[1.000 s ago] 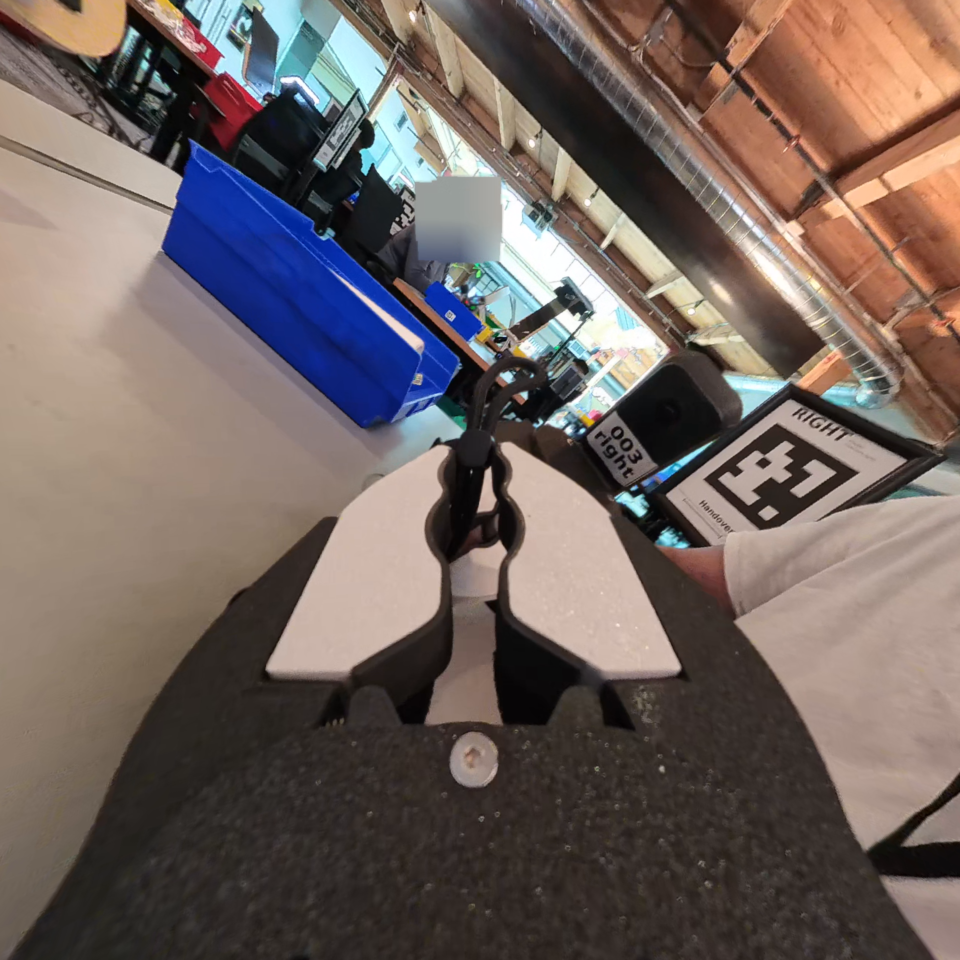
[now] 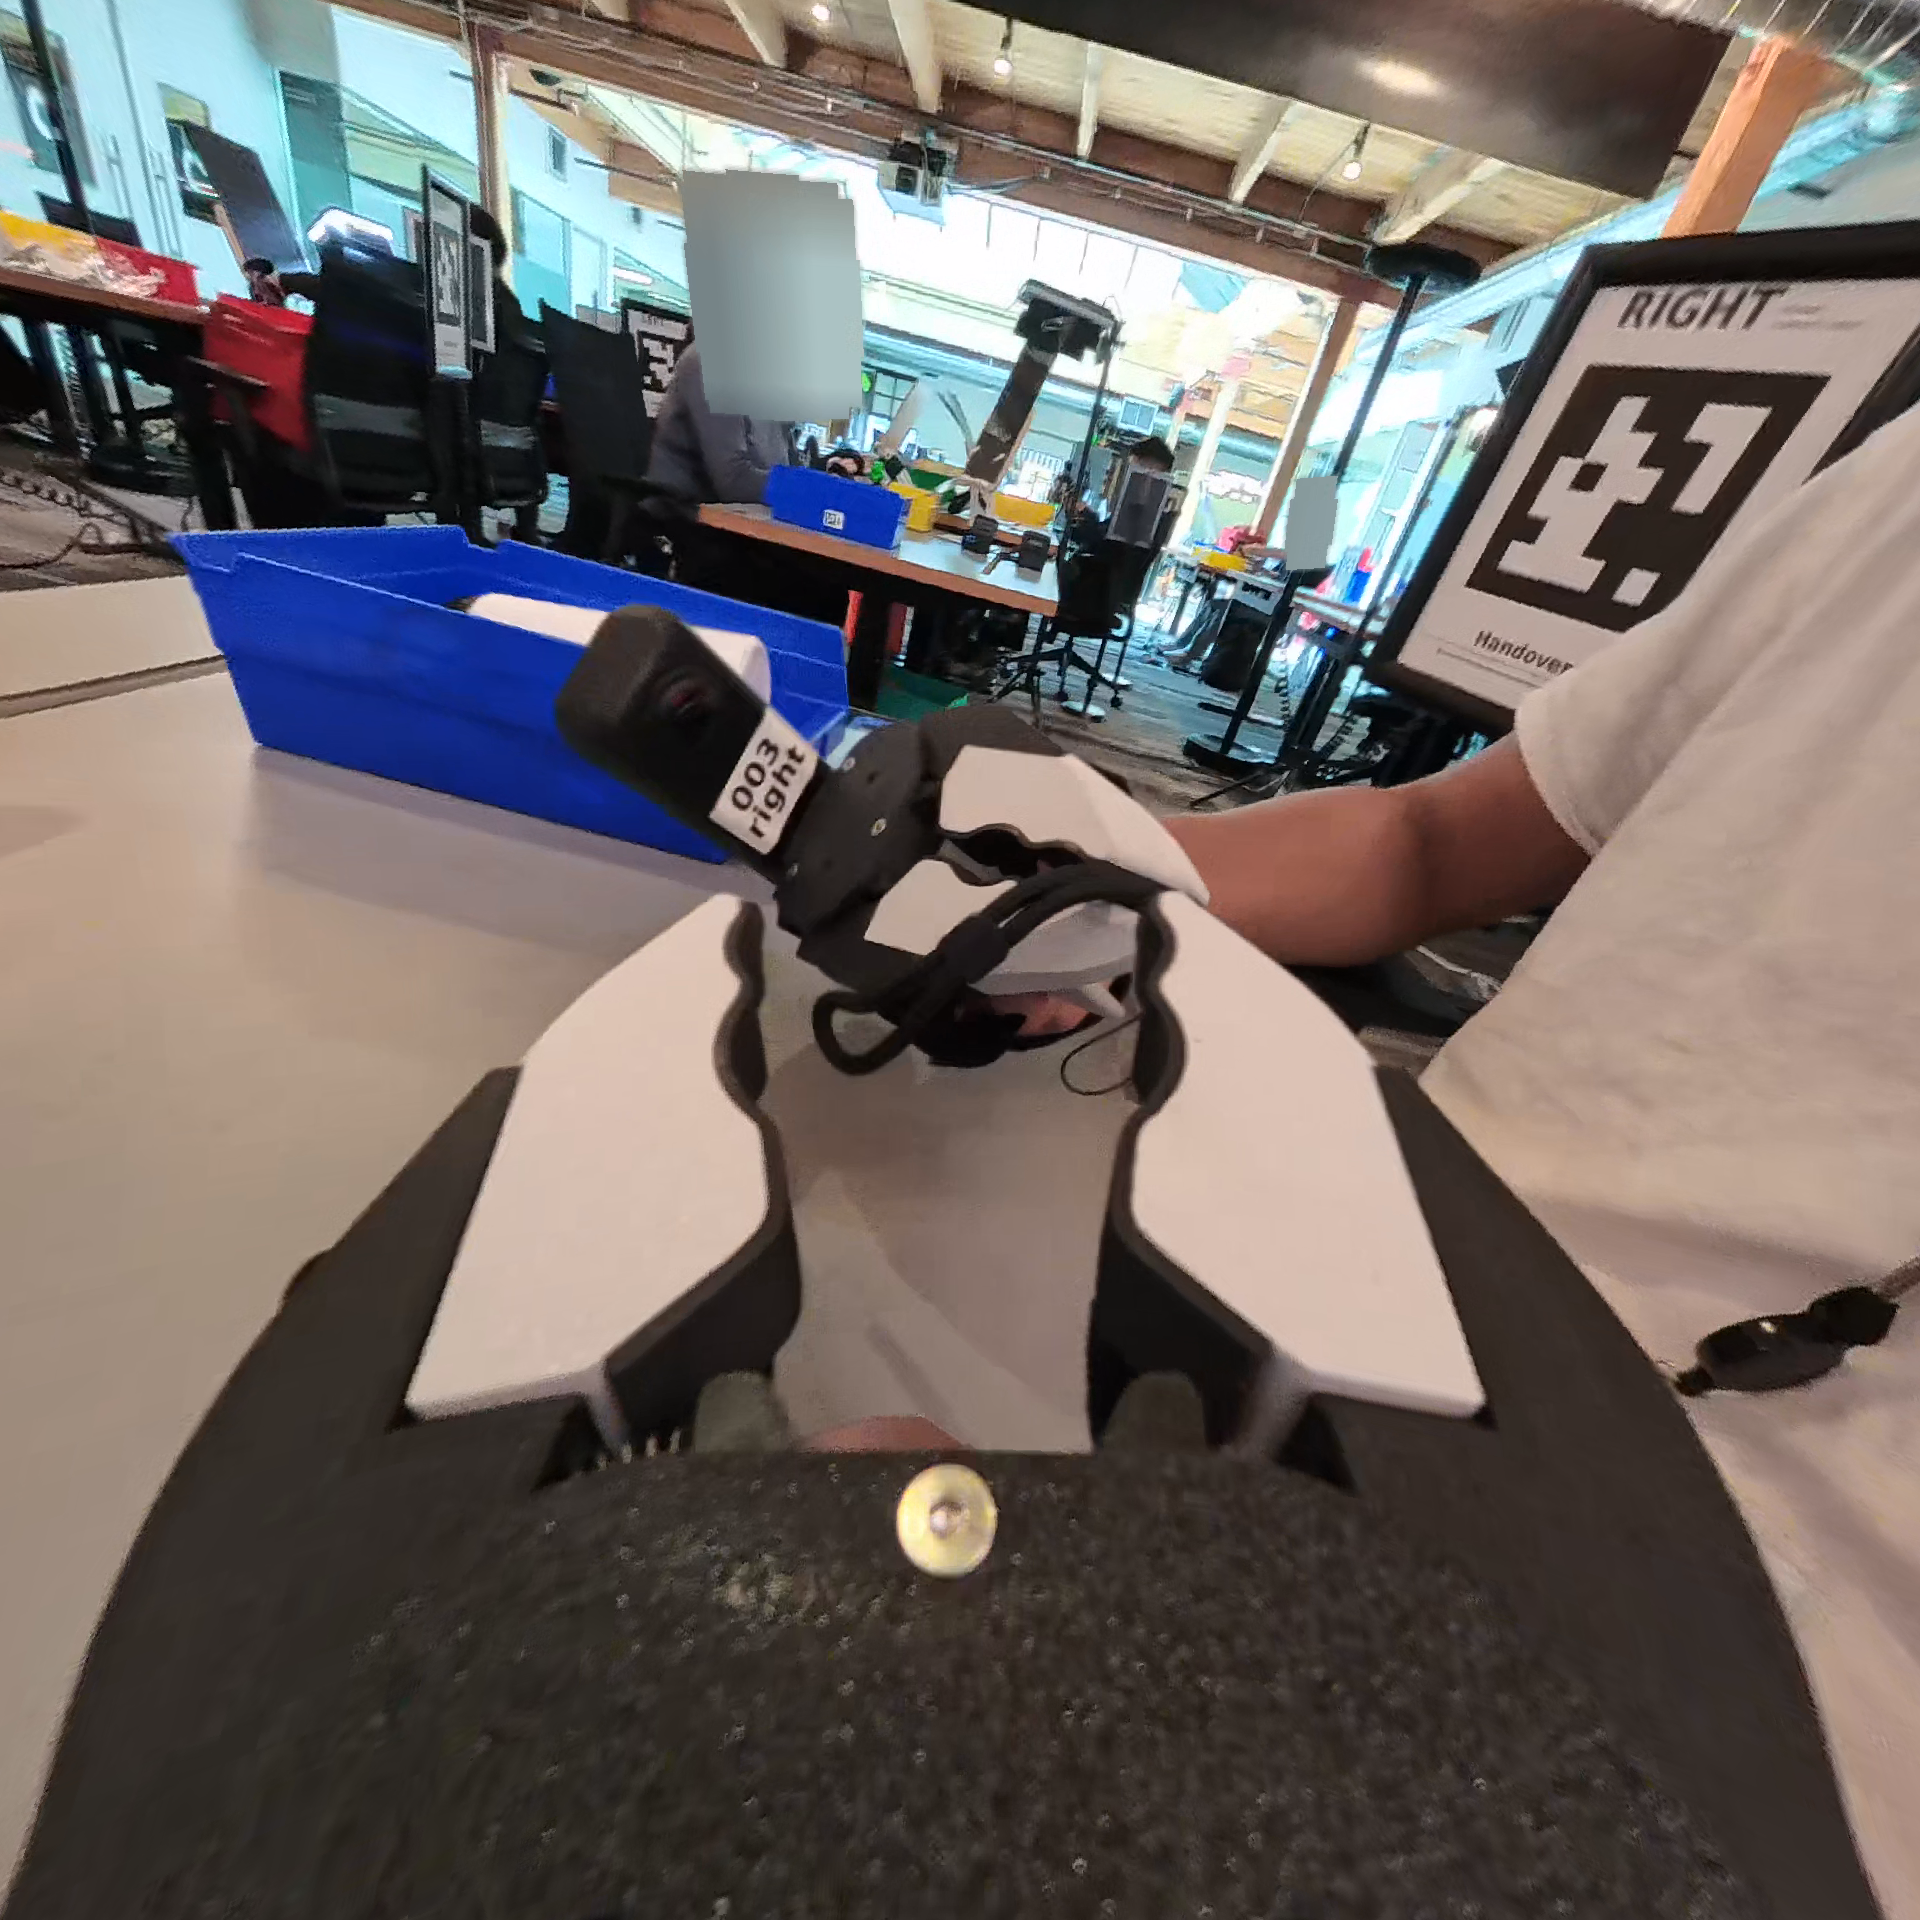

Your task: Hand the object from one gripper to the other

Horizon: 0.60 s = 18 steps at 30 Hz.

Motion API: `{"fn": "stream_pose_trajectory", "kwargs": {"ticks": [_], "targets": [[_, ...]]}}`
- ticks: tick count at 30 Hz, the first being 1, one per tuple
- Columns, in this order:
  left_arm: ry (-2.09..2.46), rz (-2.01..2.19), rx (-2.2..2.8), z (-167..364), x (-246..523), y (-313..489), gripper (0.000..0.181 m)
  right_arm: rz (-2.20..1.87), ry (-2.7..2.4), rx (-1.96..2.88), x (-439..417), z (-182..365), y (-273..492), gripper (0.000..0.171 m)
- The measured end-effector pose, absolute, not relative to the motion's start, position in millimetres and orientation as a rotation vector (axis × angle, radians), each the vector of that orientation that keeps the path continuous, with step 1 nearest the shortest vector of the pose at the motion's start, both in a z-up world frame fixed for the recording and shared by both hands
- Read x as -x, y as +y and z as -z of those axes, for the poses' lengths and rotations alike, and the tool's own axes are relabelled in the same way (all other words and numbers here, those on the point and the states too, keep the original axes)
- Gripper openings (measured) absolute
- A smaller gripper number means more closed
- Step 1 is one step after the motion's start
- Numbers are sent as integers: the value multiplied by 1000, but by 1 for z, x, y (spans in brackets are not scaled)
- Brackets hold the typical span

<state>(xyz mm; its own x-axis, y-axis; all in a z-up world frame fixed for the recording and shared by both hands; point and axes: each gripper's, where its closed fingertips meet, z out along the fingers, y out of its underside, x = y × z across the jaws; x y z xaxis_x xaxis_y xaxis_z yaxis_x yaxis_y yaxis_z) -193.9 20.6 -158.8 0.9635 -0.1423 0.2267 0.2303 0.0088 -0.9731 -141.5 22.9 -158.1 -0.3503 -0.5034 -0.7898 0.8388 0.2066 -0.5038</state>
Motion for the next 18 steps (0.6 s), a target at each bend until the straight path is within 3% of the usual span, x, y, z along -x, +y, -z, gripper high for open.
{"fn": "stream_pose_trajectory", "kwargs": {"ticks": [2,5,7,8,12,18], "targets": [[-40,260,1577,165,188,26,68,1420,1221,-351,140,153,23,3],[15,220,1662,180,180,32,53,1363,1194,-327,132,153,22,3],[56,194,1683,183,176,34,34,1338,1216,-338,129,158,19,3],[83,193,1695,185,173,33,16,1337,1221,-347,130,159,18,3],[62,57,1701,184,184,32,14,1422,1219,-398,146,159,20,7],[-277,-125,1774,199,248,12,14,1768,1425,-769,217,183,35,46]]}}
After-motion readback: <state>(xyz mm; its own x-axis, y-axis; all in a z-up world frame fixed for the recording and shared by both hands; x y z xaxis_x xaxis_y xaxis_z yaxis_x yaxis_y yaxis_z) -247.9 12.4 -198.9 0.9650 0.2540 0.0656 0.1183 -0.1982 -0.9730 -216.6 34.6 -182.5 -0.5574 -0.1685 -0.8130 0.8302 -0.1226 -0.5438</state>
